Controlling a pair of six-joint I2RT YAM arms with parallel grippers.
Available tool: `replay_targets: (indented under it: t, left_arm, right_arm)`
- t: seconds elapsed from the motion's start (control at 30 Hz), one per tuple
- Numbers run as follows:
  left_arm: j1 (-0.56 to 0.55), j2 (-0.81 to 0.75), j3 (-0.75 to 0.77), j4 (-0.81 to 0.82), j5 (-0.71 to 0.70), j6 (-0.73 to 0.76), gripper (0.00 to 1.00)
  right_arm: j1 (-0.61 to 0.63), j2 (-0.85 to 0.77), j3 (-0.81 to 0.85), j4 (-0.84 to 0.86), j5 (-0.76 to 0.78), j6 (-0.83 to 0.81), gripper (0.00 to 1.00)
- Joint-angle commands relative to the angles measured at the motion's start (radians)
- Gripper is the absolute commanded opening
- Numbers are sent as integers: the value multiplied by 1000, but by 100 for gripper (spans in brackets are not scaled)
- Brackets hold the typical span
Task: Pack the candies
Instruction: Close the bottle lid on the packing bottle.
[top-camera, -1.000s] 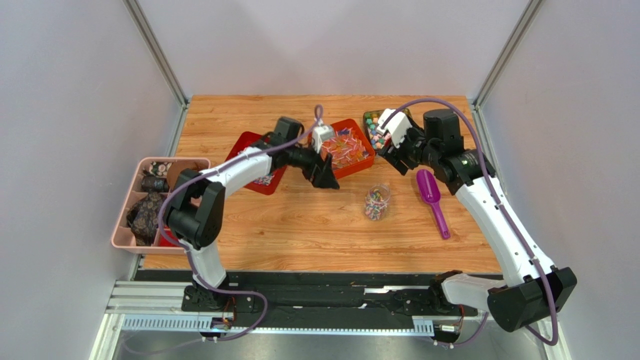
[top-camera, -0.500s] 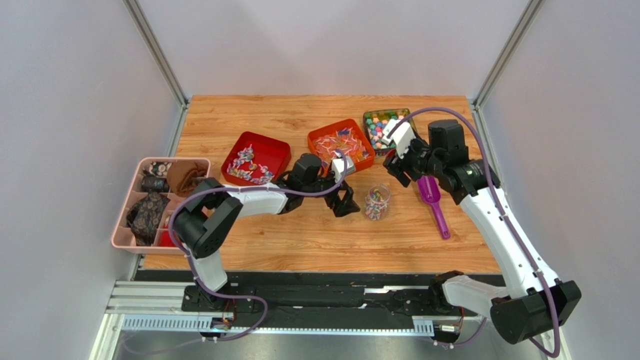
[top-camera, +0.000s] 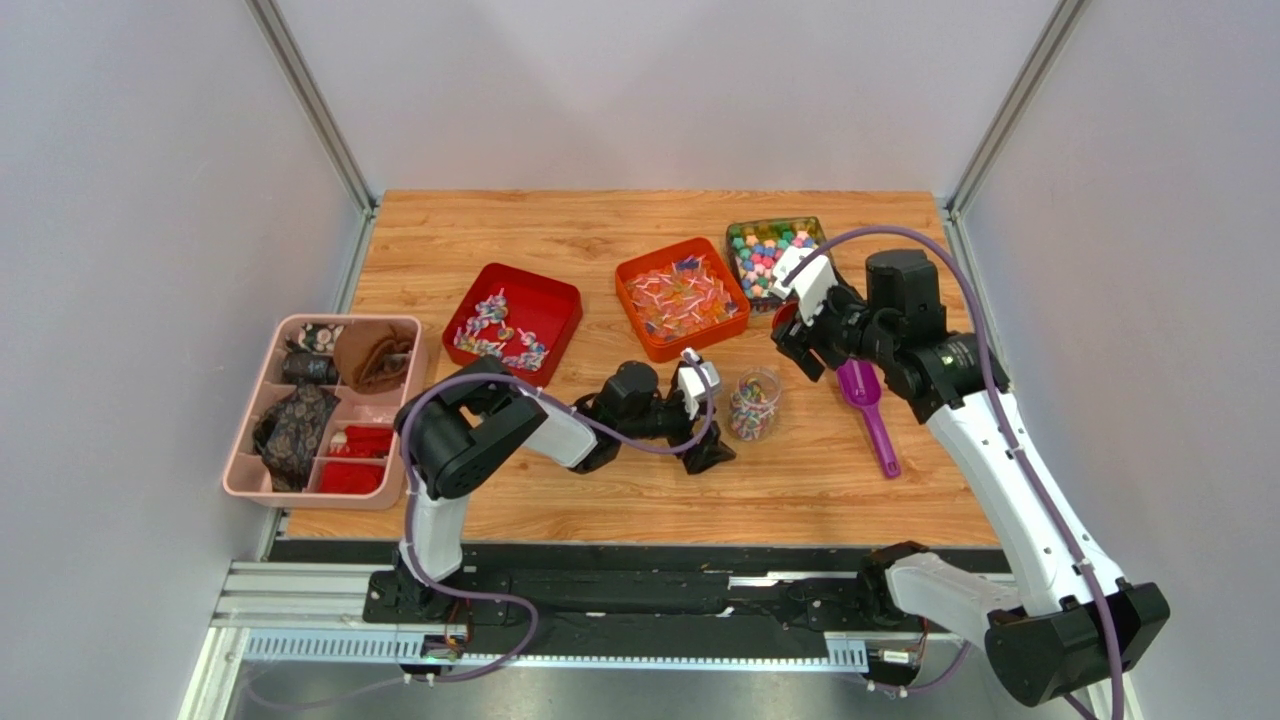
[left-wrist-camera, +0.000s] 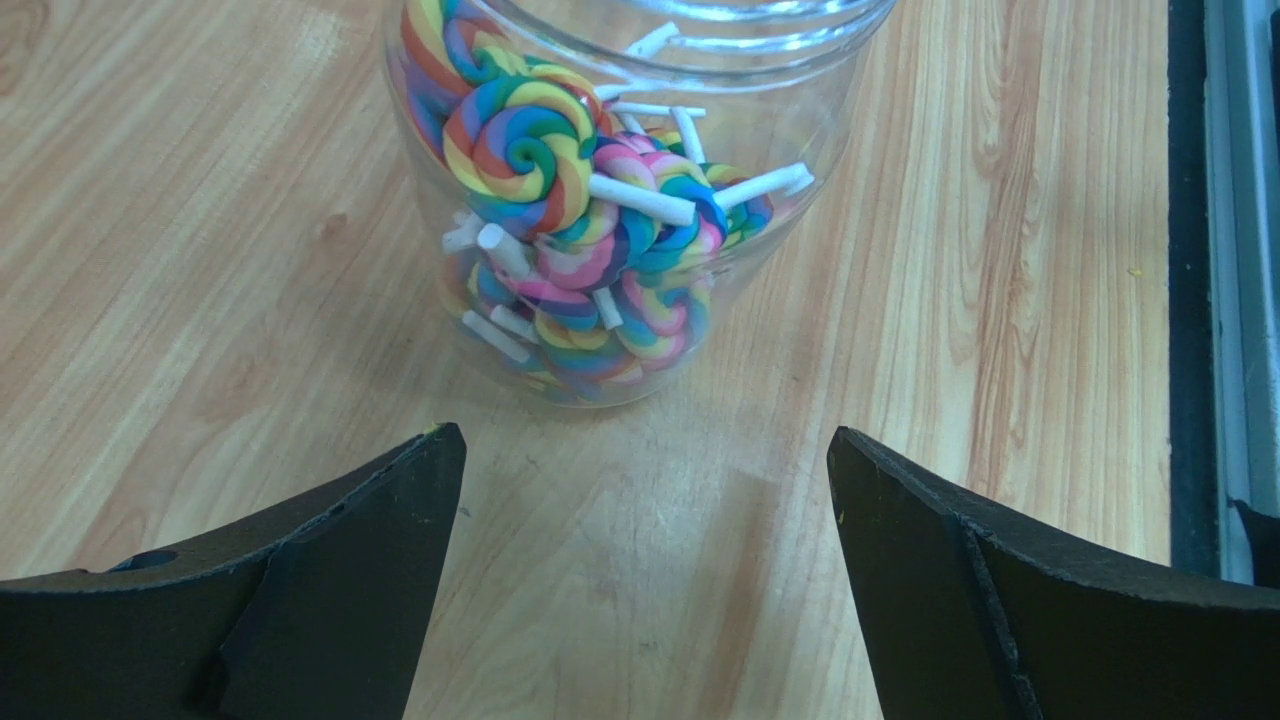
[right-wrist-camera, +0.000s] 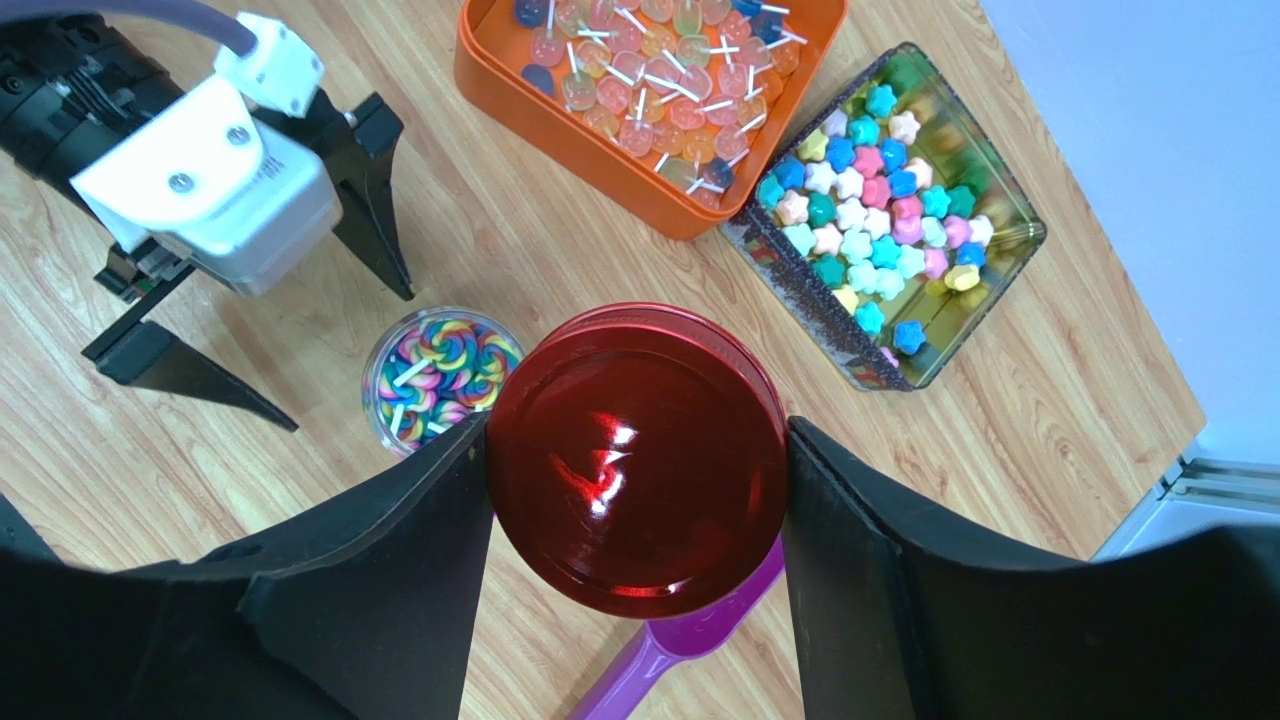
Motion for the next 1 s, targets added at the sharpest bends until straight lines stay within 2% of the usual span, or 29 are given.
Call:
replay_targets:
  t: [0.0, 0.1, 0.3, 0.57, 0.7, 0.97]
  left_arm:
    - [1, 53, -59, 384, 41, 8, 99]
    - [-1, 77, -80, 487, 70, -3, 99]
    - [-1, 97, -31, 385, 76, 77, 99]
    - [-2, 218, 62, 402, 38, 42, 99]
    - [-17, 237, 107, 377, 10, 57, 99]
    - [-33, 266, 113, 442, 29, 45, 99]
  right_arm:
    - [-12, -3, -15, 23, -15, -3, 52]
    - [-49, 14, -12, 11, -35, -3, 51]
    - [-112, 31, 18, -80, -87, 9, 50]
    - [-147, 11, -5, -69, -98, 26, 51]
    - [-147, 25, -7, -78, -119, 25, 51]
    - [-147, 61, -16, -97, -173, 8, 51]
